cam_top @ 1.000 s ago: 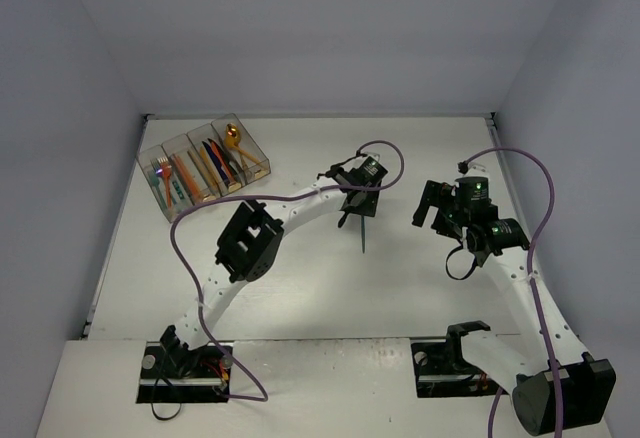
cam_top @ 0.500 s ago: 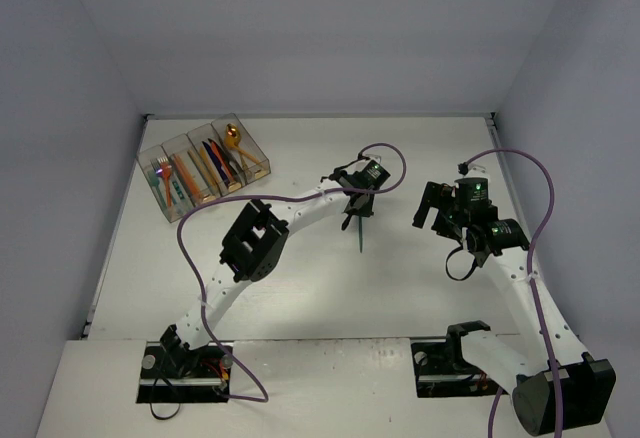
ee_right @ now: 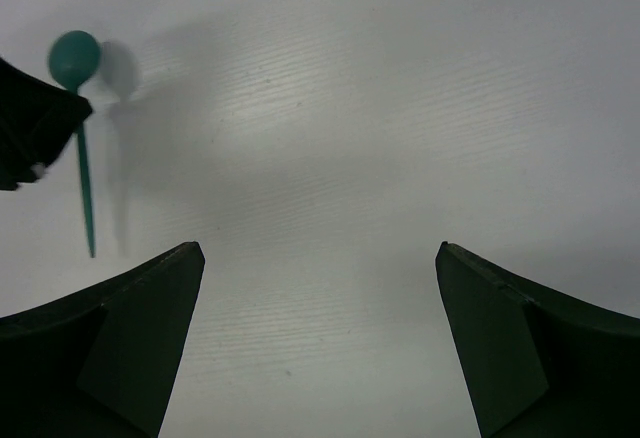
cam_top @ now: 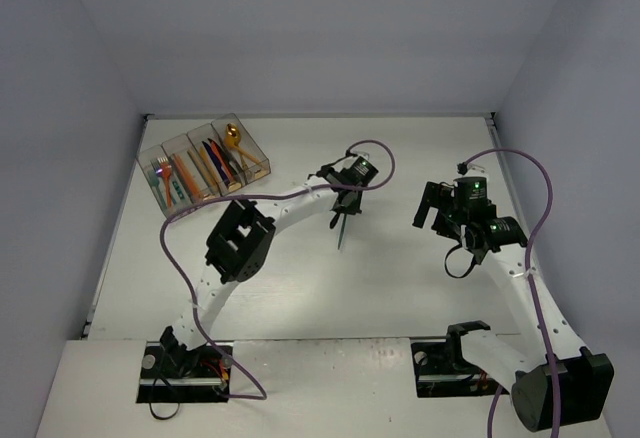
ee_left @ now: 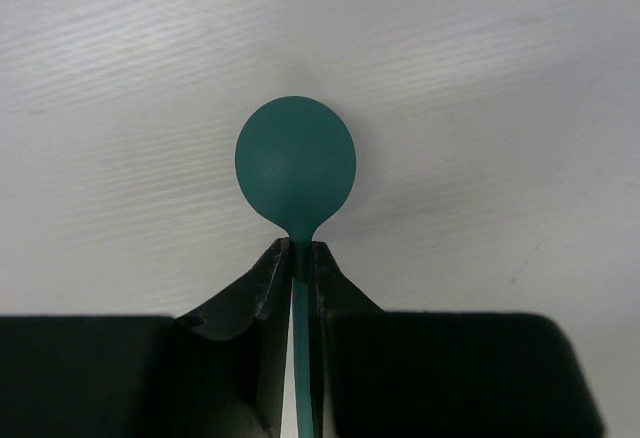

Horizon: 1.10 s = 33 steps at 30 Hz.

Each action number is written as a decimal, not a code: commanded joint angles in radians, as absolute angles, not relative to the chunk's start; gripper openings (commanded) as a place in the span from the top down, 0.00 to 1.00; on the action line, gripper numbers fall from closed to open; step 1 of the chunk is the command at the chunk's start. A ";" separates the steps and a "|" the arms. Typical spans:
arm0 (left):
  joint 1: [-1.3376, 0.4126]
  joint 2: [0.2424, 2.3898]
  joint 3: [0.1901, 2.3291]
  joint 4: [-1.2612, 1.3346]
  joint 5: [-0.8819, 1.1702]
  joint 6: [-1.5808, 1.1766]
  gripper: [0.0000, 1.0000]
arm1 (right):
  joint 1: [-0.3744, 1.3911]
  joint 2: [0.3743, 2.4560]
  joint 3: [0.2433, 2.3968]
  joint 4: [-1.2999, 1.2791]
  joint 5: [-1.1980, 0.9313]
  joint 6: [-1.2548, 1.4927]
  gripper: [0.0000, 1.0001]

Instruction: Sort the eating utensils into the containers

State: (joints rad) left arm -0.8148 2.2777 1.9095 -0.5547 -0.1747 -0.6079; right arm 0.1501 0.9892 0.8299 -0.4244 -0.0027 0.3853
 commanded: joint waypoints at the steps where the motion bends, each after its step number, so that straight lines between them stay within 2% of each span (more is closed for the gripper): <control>1: -0.656 2.056 1.893 -0.520 -0.201 -0.581 1.00 | 0.143 1.005 0.854 -0.405 0.031 0.367 0.00; 8: -0.433 2.003 1.926 -0.514 -0.180 -0.537 1.00 | 0.142 1.024 0.871 -0.405 0.032 0.351 0.00; 17: -0.228 2.171 2.144 -0.554 -0.153 -0.517 1.00 | 0.141 1.042 0.884 -0.405 0.022 0.339 0.00; 28: -0.157 2.341 2.320 -0.552 -0.154 -0.532 0.99 | 0.139 1.032 0.890 -0.405 0.015 0.340 0.00; 33: -0.157 2.337 2.351 -0.546 -0.160 -0.497 0.89 | 0.139 1.040 0.897 -0.405 0.009 0.342 0.00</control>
